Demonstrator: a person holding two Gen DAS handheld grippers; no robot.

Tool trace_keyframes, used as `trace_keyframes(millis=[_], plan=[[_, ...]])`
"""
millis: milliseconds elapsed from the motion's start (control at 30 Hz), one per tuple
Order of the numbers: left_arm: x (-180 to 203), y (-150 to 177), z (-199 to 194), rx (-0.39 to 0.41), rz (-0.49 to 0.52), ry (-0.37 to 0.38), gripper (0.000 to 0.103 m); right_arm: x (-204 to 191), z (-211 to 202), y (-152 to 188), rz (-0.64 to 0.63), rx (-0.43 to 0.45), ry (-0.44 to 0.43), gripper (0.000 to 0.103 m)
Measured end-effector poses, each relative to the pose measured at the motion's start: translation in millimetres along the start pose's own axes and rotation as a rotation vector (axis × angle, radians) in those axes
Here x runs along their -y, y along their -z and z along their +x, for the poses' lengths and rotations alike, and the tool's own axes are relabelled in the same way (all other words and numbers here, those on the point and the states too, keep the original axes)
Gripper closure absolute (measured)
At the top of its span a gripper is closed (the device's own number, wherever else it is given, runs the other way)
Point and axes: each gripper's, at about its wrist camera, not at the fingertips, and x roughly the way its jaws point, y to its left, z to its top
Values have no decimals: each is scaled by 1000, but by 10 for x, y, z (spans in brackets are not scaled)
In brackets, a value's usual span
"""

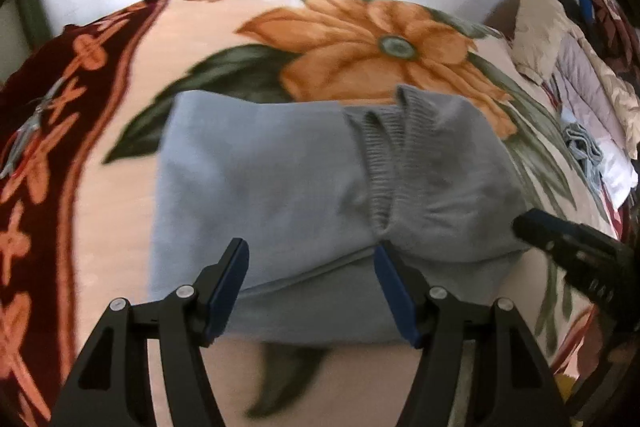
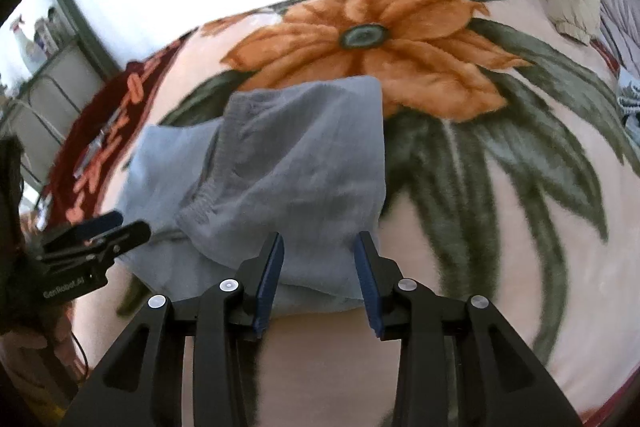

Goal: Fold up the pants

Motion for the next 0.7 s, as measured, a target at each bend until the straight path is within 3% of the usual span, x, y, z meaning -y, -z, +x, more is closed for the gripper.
trace_keyframes(millis=[100, 233, 367, 467, 500, 567, 600, 700], plan=[[-211, 45, -122, 11, -29, -27, 35, 37, 1, -12, 41, 10, -4, 39], [-440, 92, -201, 16, -48, -66, 34, 123, 143, -22, 99, -26, 18, 39], [-634, 117, -202, 21, -35, -95, 34, 254, 341, 24, 192, -89, -19, 39], [-784, 121, -138, 22, -25, -103, 34, 248, 351, 18, 210, -78, -12, 49], [-849, 123, -111, 21, -31, -99, 34, 226, 354, 10, 209, -78, -8, 62], [-994, 124, -42, 23, -57, -82, 34, 143, 341, -14, 184, -72, 23, 70], [-1037, 122, -18, 24, -67, -76, 34, 86, 318, -29, 160, -63, 45, 80], [-1219, 161, 51, 26, -128, -20, 34, -76, 177, -92, 106, -12, 85, 85]])
